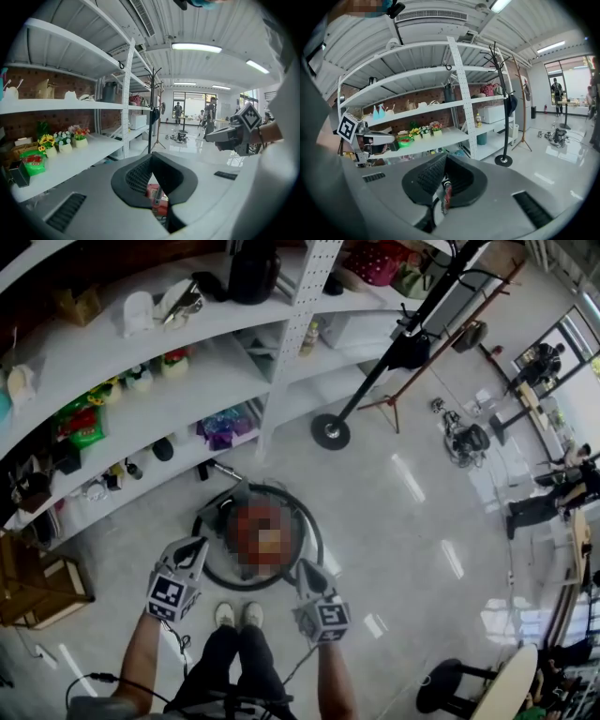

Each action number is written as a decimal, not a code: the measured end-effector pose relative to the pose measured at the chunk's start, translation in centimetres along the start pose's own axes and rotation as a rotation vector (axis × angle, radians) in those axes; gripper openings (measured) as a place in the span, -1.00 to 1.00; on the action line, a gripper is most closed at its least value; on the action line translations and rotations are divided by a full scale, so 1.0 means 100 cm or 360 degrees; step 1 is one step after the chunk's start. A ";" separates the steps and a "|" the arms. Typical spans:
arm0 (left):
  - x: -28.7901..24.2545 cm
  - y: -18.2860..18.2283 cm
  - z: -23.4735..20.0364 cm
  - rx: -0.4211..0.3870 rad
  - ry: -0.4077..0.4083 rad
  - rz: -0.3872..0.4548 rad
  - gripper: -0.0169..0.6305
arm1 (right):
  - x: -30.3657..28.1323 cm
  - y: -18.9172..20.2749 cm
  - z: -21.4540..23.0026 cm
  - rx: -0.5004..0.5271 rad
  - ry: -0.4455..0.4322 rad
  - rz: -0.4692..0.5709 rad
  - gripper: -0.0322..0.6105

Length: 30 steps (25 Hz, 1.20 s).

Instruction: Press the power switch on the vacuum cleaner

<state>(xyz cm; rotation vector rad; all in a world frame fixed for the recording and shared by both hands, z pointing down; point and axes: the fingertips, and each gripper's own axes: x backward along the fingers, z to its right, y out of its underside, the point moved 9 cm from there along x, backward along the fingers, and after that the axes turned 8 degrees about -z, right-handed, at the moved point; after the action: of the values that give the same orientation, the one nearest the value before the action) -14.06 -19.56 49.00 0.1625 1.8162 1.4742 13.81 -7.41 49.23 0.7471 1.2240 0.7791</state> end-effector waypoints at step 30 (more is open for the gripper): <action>-0.141 0.180 0.002 -0.0015 0.0051 -0.0280 -0.93 | -0.167 0.184 0.069 -0.0101 -0.0159 -0.0311 -0.86</action>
<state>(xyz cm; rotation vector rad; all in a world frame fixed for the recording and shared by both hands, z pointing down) -10.63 -21.25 71.51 -0.0257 1.7998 1.3682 15.78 -12.15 74.48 0.5977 1.1577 0.6098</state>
